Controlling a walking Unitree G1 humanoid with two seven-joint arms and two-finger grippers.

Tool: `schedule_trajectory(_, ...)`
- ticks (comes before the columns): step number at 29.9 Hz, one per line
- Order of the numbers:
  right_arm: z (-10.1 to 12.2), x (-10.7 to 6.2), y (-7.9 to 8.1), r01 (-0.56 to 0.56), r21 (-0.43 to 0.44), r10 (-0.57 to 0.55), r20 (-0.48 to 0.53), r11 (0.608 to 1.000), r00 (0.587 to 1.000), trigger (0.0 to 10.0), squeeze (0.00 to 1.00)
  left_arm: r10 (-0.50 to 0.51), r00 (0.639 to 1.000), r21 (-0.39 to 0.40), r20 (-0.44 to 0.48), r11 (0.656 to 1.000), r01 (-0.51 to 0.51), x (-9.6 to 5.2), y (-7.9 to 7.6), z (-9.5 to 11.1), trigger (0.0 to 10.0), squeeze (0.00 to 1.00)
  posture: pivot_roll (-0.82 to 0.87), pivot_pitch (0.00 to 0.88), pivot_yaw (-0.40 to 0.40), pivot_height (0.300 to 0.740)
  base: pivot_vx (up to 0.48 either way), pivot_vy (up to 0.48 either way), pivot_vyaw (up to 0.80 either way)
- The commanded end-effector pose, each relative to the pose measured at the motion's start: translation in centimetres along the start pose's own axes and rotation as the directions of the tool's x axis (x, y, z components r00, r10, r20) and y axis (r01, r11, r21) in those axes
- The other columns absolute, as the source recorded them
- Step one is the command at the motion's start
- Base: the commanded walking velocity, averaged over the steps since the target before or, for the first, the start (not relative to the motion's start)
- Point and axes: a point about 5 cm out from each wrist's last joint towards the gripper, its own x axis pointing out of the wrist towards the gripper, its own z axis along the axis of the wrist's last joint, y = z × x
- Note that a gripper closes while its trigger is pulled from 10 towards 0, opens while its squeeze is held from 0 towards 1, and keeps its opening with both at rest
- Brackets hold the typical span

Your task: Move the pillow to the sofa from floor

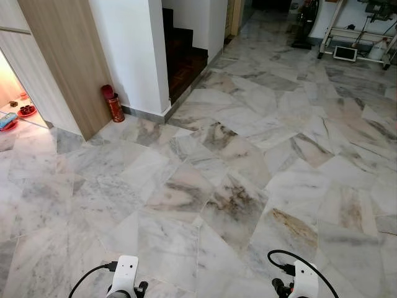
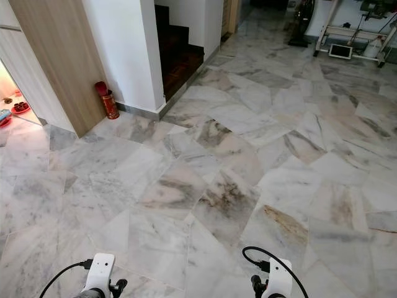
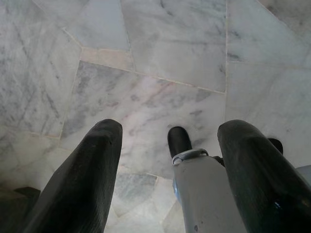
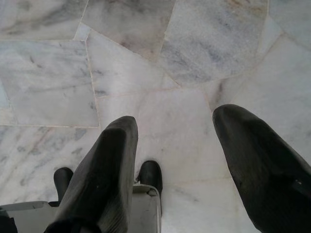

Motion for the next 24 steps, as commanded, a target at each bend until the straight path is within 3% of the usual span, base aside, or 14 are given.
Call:
schedule_trajectory(1, 0.1, -0.01, -0.12, 0.003, 0.004, -0.003, 0.006, 1.0, 1.0, 10.0, 0.0, -0.006, 1.0, -0.001, -0.015, 1.0, 0.006, 0.03, 0.05, -0.04, 10.0, 0.0, -0.05, 0.0, -0.029, 0.74, 0.0, 0.0, 0.0)
schedule_trajectory(19, 0.22, 0.01, -0.07, -0.008, -0.02, 0.008, 0.009, 1.0, 1.0, 10.0, 0.0, -0.01, 1.0, -0.004, -0.008, 1.0, 0.01, 0.03, 0.05, 0.04, 10.0, 0.0, -0.05, 0.0, -0.028, 0.74, 0.0, 0.0, 0.0)
schedule_trajectory(24, 0.21, 0.01, -0.03, -0.012, -0.014, 0.012, 0.01, 1.0, 1.0, 10.0, 0.0, -0.008, 1.0, -0.004, -0.01, 1.0, 0.008, 0.03, 0.07, 0.03, 10.0, 0.0, -0.05, 0.0, -0.028, 0.74, 0.0, 0.0, 0.8)
